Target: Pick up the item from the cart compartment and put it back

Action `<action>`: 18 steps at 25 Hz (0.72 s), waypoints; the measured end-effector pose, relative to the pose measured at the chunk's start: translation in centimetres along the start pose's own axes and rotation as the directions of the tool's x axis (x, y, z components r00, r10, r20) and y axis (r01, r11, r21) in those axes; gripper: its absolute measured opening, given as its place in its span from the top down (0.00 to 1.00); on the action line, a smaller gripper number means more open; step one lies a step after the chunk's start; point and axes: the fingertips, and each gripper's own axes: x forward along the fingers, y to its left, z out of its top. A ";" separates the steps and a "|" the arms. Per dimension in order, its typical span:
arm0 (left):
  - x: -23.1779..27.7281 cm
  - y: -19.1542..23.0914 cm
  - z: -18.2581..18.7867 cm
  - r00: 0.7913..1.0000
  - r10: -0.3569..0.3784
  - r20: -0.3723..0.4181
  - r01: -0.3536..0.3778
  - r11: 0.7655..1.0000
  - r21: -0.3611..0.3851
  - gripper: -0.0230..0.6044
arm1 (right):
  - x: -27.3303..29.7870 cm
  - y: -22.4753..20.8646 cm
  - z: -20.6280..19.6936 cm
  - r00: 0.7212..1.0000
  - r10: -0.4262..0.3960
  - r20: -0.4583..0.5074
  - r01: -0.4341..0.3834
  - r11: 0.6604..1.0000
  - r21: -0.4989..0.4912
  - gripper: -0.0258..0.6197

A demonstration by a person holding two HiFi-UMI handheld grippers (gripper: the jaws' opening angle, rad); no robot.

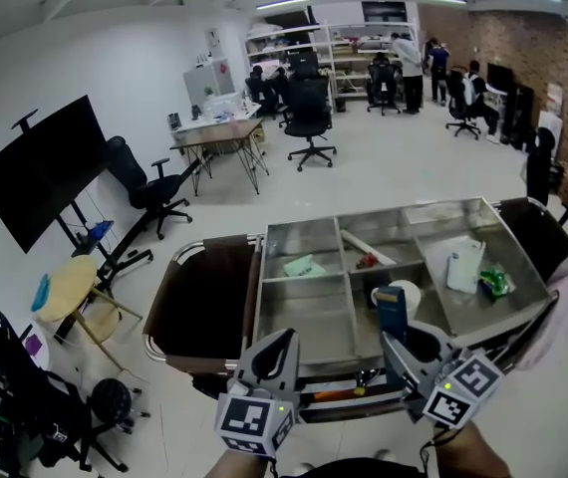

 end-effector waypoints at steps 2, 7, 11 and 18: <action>0.1 -0.2 0.1 1.000 -0.010 -0.004 0.010 1.000 -0.005 0.96 | 0.1 0.1 0.1 1.000 0.006 0.001 -0.006 1.000 0.001 0.81; 0.5 -0.4 -0.3 1.000 -0.016 -0.022 0.017 1.000 0.026 0.96 | 0.1 0.2 -0.3 1.000 0.009 -0.005 -0.009 1.000 0.011 0.81; 0.4 -0.5 -0.2 1.000 -0.023 -0.006 0.023 1.000 0.010 0.96 | 0.2 0.1 -0.6 1.000 0.006 -0.012 -0.006 1.000 0.019 0.81; 0.7 -1.1 -0.5 0.999 -0.032 -0.009 0.032 0.998 0.049 0.96 | 0.3 -0.2 -0.7 1.000 0.007 -0.020 -0.007 1.000 0.018 0.81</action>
